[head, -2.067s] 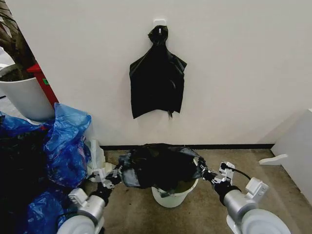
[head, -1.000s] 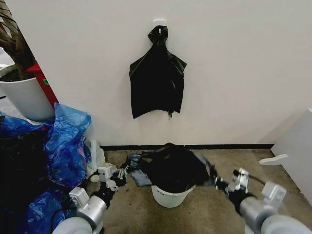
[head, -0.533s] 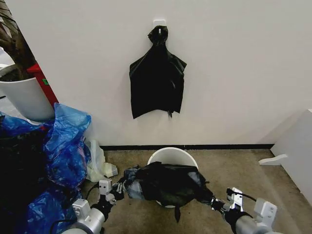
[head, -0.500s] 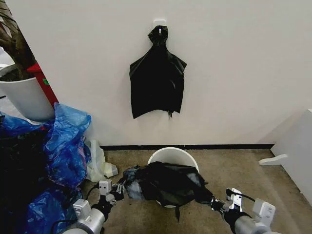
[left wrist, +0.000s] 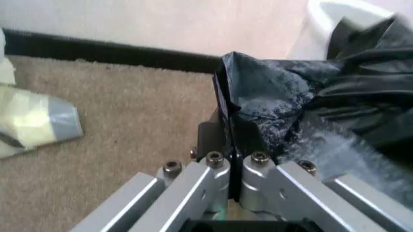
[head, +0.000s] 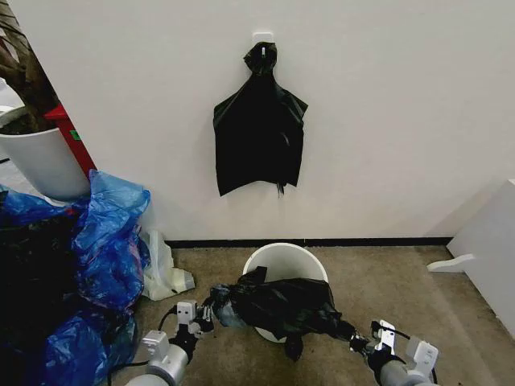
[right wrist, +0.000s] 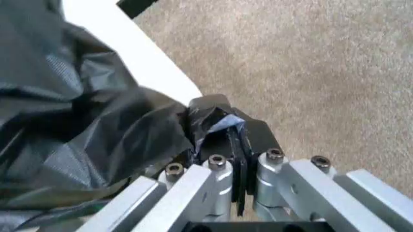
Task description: Place the garbage bag over the trash bin.
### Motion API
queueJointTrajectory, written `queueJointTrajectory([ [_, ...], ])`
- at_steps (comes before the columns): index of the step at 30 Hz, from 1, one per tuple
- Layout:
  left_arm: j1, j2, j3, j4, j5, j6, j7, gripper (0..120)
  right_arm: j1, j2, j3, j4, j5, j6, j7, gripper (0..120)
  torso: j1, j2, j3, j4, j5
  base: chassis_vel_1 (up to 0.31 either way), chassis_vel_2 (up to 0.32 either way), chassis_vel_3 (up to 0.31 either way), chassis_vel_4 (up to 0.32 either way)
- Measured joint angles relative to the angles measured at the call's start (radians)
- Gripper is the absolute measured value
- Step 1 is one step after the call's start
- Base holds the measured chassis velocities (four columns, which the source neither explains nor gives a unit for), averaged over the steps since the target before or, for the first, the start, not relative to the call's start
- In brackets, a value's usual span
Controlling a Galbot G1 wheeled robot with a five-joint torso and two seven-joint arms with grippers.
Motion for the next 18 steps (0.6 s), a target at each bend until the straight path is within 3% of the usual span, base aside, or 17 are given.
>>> queueJointTrajectory([
  [3, -0.039, -0.039, 0.038, 0.071, 0.054, -0.039, 0.008, 0, 0.032, 0.003, -0.007, -0.079, -0.068, 0.077, -0.077, 0, 0.0, 0.0, 0.0, 0.0001, 0.0, 0.0, 0.0, 0.0, 0.0],
  [10, -0.064, -0.052, 0.082, 0.073, 0.117, -0.069, 0.002, 0, 0.039, 0.022, -0.031, -0.122, -0.169, 0.189, -0.204, 0, 0.0, 0.0, 0.0, 0.0, 0.0, 0.0, 0.0, 0.0, 0.0],
  [18, -0.105, -0.055, 0.082, 0.104, 0.122, -0.087, 0.0, 0, 0.09, 0.032, -0.032, -0.146, -0.196, 0.209, -0.27, 0, 0.0, 0.0, 0.0, -0.0001, -0.0001, 0.0, 0.0, 0.0, 0.0],
])
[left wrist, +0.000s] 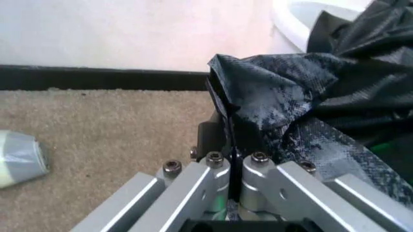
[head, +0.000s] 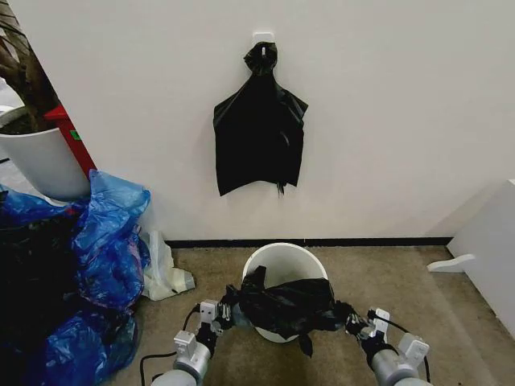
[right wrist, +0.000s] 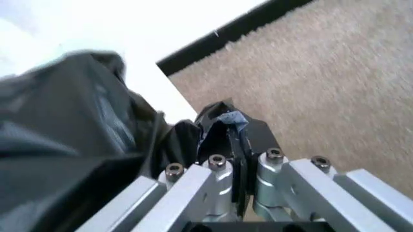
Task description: Place the garbage bag over the trash bin.
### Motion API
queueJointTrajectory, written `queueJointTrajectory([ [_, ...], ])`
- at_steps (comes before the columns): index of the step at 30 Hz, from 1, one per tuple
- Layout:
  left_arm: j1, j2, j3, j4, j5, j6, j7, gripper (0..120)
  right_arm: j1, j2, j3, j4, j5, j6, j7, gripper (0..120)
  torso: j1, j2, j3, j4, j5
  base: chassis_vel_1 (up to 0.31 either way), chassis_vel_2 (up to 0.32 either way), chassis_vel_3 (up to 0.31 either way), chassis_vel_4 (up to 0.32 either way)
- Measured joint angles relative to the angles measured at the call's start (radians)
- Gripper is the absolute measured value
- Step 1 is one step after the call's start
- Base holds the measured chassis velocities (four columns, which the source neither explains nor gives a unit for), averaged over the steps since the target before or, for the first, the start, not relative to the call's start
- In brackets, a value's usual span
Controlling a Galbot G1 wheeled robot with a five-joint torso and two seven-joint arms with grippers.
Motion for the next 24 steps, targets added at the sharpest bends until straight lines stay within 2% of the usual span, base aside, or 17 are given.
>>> queueJointTrajectory([
  [7, -0.041, 0.004, -0.011, 0.019, -0.023, 0.0, 0.004, 0, 0.054, 0.004, 0.002, -0.029, -0.006, -0.02, -0.023, 0, 0.0, 0.0, 0.0, 0.0001, 0.0, 0.0, 0.0, 0.0, 0.0],
  [16, -0.127, -0.006, 0.02, 0.123, -0.045, 0.003, 0.026, 0, 0.107, 0.018, 0.003, -0.105, -0.018, -0.039, -0.085, 0, 0.0, 0.0, 0.0, 0.0001, -0.0001, 0.0, 0.0, 0.0, 0.0],
  [24, -0.159, -0.028, 0.039, 0.16, -0.059, 0.007, 0.037, 0, 0.122, 0.037, 0.019, -0.122, -0.011, -0.04, -0.109, 0, 0.0, 0.0, 0.0, 0.0001, 0.0, 0.0, 0.0, 0.0, 0.0],
])
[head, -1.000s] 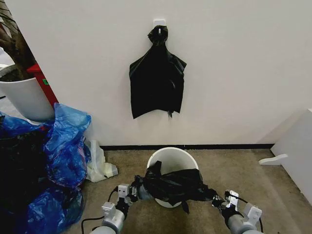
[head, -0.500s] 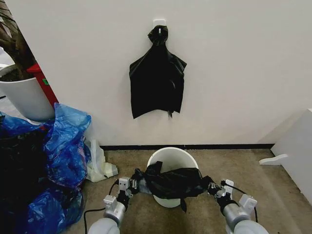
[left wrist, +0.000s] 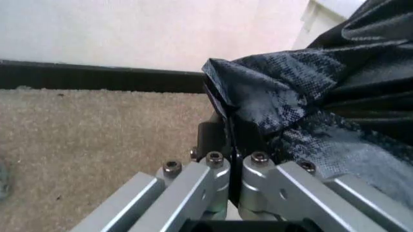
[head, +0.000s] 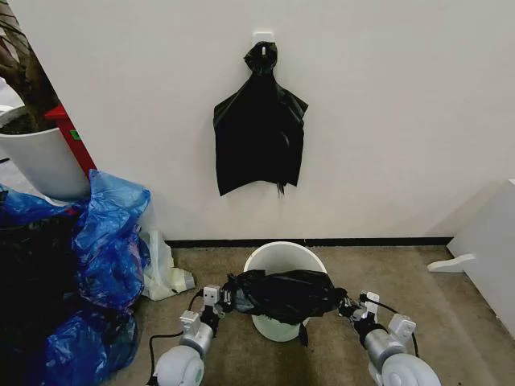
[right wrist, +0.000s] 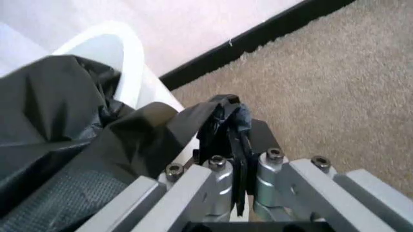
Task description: Place the garbage bag over the trash bin.
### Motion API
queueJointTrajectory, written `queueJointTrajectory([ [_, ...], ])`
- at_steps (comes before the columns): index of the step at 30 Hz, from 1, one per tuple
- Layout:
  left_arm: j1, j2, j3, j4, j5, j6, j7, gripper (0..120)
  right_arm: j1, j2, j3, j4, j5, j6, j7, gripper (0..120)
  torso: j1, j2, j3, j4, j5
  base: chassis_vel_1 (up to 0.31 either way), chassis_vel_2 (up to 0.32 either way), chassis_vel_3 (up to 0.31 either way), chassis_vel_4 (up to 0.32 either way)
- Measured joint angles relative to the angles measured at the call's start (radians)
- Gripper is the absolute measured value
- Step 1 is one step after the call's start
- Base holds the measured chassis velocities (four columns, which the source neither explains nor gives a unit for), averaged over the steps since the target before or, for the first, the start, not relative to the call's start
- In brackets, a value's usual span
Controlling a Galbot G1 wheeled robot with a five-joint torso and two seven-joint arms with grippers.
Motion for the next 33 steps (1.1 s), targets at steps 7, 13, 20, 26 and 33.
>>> queueJointTrajectory([
  [7, -0.007, -0.004, -0.012, -0.006, -0.005, 0.003, 0.006, 0, 0.031, 0.001, 0.011, -0.007, 0.011, -0.028, -0.019, 0, 0.0, 0.0, 0.0, 0.0, 0.0, 0.0, 0.0, 0.0, 0.0],
  [13, -0.01, -0.014, -0.034, 0.003, -0.013, 0.004, 0.007, 0, 0.087, 0.026, 0.008, -0.053, 0.007, -0.056, -0.024, 0, 0.0, 0.0, 0.0, 0.0001, 0.0, 0.0, 0.0, 0.0, 0.0],
  [20, -0.012, -0.03, -0.048, 0.033, -0.009, 0.003, 0.008, 0, 0.111, 0.047, 0.002, -0.089, 0.009, -0.091, -0.026, 0, 0.0, 0.0, 0.0, 0.0001, 0.0001, 0.0, 0.0, 0.0, 0.0],
  [26, -0.019, -0.04, -0.051, 0.05, -0.006, 0.003, 0.011, 0, 0.121, 0.051, 0.008, -0.112, 0.017, -0.108, -0.029, 0, 0.0, 0.0, 0.0, 0.0, 0.0, 0.0, 0.0, 0.0, 0.0],
  [33, -0.011, -0.044, -0.056, 0.058, 0.007, 0.0, 0.02, 0, 0.096, 0.05, 0.014, -0.107, 0.005, -0.113, -0.05, 0, 0.0, 0.0, 0.0, 0.0, 0.0, 0.0, 0.0, 0.0, 0.0],
])
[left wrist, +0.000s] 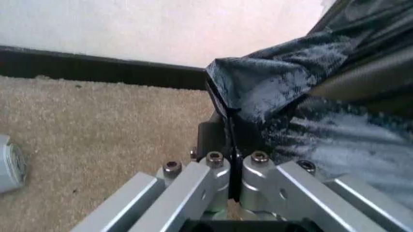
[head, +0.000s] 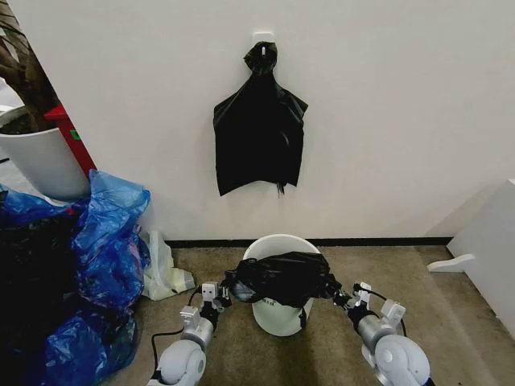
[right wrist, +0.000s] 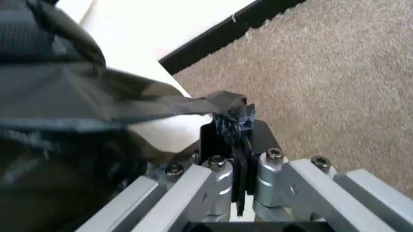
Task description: Place the garbage bag over the trash bin.
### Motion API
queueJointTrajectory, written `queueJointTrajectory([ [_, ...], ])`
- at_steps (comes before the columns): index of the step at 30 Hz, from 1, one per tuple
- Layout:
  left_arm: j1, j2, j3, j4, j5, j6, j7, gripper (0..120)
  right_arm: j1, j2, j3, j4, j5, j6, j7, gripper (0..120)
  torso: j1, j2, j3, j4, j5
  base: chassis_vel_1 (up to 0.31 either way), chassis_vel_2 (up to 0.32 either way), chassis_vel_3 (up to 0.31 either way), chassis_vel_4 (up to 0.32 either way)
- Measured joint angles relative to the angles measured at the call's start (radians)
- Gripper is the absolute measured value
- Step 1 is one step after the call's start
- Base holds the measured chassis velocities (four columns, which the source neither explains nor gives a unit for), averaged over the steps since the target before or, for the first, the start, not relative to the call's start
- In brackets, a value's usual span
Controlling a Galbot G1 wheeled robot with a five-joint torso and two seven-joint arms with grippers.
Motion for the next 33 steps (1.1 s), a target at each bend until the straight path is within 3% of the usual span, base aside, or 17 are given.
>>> queueJointTrajectory([
  [6, 0.022, 0.004, -0.009, -0.027, 0.025, -0.004, 0.004, 0, -0.049, -0.007, 0.008, 0.061, -0.034, 0.001, -0.027, 15, 0.0, 0.0, 0.0, 0.0, -0.0001, 0.0, 0.0, 0.0, 0.0],
  [8, 0.033, 0.006, -0.014, -0.04, 0.038, -0.007, 0.004, 5, -0.064, -0.009, 0.009, 0.08, -0.047, 0.002, -0.028, 22, 0.0, 0.0, 0.0, 0.0, 0.0, 0.0, 0.0, 0.0, 0.0],
  [10, 0.053, 0.011, -0.02, -0.059, 0.055, -0.02, 0.007, 16, -0.085, -0.013, 0.011, 0.107, -0.064, 0.0, -0.028, 34, 0.0, 0.0, 0.0, 0.0, -0.0001, 0.0, 0.0, 0.0, 0.0],
  [14, 0.084, 0.02, -0.033, -0.084, 0.071, -0.021, 0.024, 26, -0.109, -0.019, 0.014, 0.127, -0.079, -0.007, -0.028, 43, 0.0, 0.0, 0.0, 0.0001, 0.0, 0.0, 0.0, 0.0, 0.0],
  [18, 0.132, 0.033, -0.053, -0.095, 0.09, -0.028, 0.075, 47, -0.152, -0.032, 0.025, 0.13, -0.108, -0.009, -0.041, 64, 0.0, 0.0, 0.0, 0.0002, 0.0, 0.0, 0.0, 0.0, 0.0],
  [20, 0.138, 0.034, -0.055, -0.095, 0.091, -0.031, 0.081, 47, -0.16, -0.034, 0.026, 0.131, -0.111, -0.008, -0.044, 65, 0.0, 0.0, 0.0, 0.0001, 0.0, 0.0, 0.0, 0.0, 0.0],
  [25, 0.173, 0.042, -0.063, -0.103, 0.083, -0.06, 0.126, 70, -0.226, -0.043, 0.039, 0.148, -0.127, 0.023, -0.091, 88, 0.0, 0.0, 0.0, -0.0001, -0.0001, 0.0, 0.0, 0.0, 0.0],
  [26, 0.173, 0.042, -0.063, -0.103, 0.083, -0.06, 0.126, 70, -0.226, -0.043, 0.039, 0.148, -0.127, 0.023, -0.091, 88, 0.0, 0.0, 0.0, -0.0001, -0.0001, 0.0, 0.0, 0.0, 0.0],
  [29, 0.19, 0.045, -0.067, -0.11, 0.071, -0.08, 0.151, 85, -0.245, -0.039, 0.039, 0.158, -0.15, 0.06, -0.127, 98, 0.0, 0.0, 0.0, 0.0, -0.0001, 0.0, 0.0, 0.0, 0.0],
  [33, 0.208, 0.053, -0.069, -0.128, 0.052, -0.093, 0.198, 97, -0.263, -0.041, 0.039, 0.17, -0.165, 0.092, -0.161, 100, 0.0, 0.0, 0.0, 0.0001, -0.0001, 0.0, 0.0, 0.0, 0.0],
])
